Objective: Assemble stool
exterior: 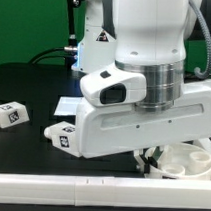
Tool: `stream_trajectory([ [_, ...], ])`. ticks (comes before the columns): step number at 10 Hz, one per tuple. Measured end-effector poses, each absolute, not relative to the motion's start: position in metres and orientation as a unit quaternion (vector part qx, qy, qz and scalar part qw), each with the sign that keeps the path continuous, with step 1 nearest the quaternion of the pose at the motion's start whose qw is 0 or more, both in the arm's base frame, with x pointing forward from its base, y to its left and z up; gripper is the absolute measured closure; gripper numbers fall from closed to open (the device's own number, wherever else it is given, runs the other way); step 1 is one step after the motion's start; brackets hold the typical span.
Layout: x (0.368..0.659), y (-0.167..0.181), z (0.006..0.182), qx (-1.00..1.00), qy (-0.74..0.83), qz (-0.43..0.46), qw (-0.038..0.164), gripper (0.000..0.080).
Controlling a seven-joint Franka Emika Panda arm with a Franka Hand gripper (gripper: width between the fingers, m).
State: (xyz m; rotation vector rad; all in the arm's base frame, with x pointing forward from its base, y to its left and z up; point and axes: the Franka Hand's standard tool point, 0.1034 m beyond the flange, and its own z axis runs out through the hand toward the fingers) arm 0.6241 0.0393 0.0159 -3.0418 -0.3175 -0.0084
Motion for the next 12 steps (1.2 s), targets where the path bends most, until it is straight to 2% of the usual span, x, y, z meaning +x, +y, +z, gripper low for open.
stream_trajectory([
  [3,0.624,0.039,0.016,-0.994,-0.1,-0.003,0.041,0.0773],
  [4,0.624,0.039,0.016,-0.994,-0.1,-0.003,0.041,0.0674],
  [5,0.623,0.037,0.019,-0.994,-0.103,0.001,0.042,0.0532],
  [6,0.622,0.032,0.035,-0.994,-0.103,0.005,0.042,0.0397],
  [7,0.62,0.03,0.053,-0.994,-0.103,0.012,0.043,0.0397],
  [8,0.621,0.028,0.068,-0.994,-0.103,0.015,0.043,0.0214],
  [9,0.625,0.025,0.07,-0.994,-0.101,0.013,0.042,0.0168],
  [12,0.623,0.026,0.068,-0.994,-0.105,0.013,0.041,0.0153],
])
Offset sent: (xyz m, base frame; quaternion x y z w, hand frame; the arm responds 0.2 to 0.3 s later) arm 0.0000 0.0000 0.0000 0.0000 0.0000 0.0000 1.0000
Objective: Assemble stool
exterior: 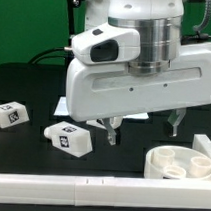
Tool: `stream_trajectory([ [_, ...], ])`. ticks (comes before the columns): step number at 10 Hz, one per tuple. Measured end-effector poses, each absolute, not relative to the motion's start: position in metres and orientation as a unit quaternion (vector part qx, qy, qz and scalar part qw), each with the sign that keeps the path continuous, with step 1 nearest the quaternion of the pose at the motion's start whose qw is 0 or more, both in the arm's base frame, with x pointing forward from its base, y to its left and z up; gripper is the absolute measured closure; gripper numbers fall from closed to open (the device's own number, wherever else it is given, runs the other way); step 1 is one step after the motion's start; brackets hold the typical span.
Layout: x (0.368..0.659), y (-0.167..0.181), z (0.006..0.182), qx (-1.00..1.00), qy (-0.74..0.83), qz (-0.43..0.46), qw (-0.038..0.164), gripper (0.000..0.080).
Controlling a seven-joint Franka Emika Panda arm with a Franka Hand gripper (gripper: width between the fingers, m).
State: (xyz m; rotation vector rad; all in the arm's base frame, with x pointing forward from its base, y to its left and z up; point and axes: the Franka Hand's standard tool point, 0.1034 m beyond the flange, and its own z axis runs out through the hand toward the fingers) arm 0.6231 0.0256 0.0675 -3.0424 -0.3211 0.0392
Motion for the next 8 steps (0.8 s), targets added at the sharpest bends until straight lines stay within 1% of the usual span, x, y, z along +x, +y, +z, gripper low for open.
stream_trajectory([
  [1,0.62,0.026,0.07,-0.992,-0.117,0.005,0.038,0.0151],
  [3,0.581,0.027,0.073,-0.988,-0.149,0.012,0.035,0.0151],
  [4,0.565,0.035,0.078,-0.988,-0.155,-0.008,0.022,0.0151],
  [5,0.56,0.038,0.078,-0.987,-0.158,-0.005,0.024,0.0151],
  [7,0.562,0.037,0.076,-0.987,-0.157,-0.005,0.024,0.0151],
  [8,0.56,0.037,0.072,-0.985,-0.172,-0.005,0.024,0.0151],
])
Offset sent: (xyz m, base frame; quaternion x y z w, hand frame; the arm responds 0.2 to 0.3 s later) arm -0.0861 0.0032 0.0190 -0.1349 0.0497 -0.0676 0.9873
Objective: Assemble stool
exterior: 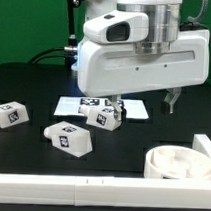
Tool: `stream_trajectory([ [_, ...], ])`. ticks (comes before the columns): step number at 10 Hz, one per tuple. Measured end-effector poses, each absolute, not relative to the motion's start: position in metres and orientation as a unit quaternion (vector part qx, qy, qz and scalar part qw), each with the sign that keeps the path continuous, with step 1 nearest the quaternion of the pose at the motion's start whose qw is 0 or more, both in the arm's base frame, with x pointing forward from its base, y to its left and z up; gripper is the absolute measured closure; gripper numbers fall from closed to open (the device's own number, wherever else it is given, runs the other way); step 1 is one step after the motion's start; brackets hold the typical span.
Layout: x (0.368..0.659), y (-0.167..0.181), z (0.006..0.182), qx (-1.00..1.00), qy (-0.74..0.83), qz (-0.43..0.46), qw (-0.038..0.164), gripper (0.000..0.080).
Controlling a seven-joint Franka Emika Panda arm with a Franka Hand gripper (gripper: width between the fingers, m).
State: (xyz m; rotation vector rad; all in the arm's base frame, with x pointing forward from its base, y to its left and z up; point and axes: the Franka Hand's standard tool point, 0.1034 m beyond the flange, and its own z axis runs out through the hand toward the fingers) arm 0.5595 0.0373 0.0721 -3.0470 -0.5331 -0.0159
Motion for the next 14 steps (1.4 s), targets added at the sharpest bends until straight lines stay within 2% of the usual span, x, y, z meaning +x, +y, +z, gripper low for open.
stream_trajectory([
  [2,0.526,0.031,0.06,-0.977,-0.214,0.007,0.023,0.0151],
  [4,0.489,0.02,0.06,-0.952,-0.305,0.004,0.018,0.0151],
  [8,0.492,0.02,0.057,-0.936,-0.351,0.002,0.018,0.0151],
  [11,0.435,0.014,0.033,-0.914,-0.406,-0.002,0.013,0.0151],
  [12,0.419,0.022,0.028,-0.9,-0.434,-0.029,-0.001,0.0151],
  [14,0.415,0.021,0.025,-0.901,-0.433,-0.022,0.002,0.0151],
])
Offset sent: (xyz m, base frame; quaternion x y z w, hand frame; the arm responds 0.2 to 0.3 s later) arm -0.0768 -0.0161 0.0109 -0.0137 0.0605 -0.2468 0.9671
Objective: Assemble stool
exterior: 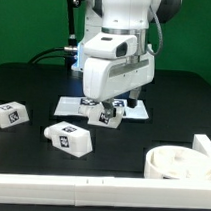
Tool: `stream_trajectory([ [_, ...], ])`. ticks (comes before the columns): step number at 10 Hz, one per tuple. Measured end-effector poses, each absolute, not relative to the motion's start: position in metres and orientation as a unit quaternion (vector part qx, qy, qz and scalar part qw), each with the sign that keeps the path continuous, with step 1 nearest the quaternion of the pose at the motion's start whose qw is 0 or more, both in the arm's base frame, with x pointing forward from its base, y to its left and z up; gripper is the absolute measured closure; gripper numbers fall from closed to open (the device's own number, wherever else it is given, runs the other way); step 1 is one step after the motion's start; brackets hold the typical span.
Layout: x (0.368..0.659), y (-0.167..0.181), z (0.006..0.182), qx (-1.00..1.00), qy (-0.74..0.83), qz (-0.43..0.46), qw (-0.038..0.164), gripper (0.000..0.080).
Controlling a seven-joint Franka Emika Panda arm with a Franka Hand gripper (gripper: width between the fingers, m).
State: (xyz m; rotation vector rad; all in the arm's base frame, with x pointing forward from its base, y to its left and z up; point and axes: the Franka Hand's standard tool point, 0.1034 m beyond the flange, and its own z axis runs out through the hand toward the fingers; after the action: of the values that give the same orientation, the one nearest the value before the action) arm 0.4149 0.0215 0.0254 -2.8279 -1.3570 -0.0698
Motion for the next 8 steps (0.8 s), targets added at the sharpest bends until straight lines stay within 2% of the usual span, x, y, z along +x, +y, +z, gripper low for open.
stream_trajectory([
  [6,0.414,-0.012,0.01,-0.875,-0.483,-0.026,-0.005,0.0151],
  [7,0.414,-0.012,0.01,-0.875,-0.484,-0.026,-0.005,0.025],
  [8,0.414,-0.012,0.01,-0.875,-0.484,-0.026,-0.004,0.0386],
])
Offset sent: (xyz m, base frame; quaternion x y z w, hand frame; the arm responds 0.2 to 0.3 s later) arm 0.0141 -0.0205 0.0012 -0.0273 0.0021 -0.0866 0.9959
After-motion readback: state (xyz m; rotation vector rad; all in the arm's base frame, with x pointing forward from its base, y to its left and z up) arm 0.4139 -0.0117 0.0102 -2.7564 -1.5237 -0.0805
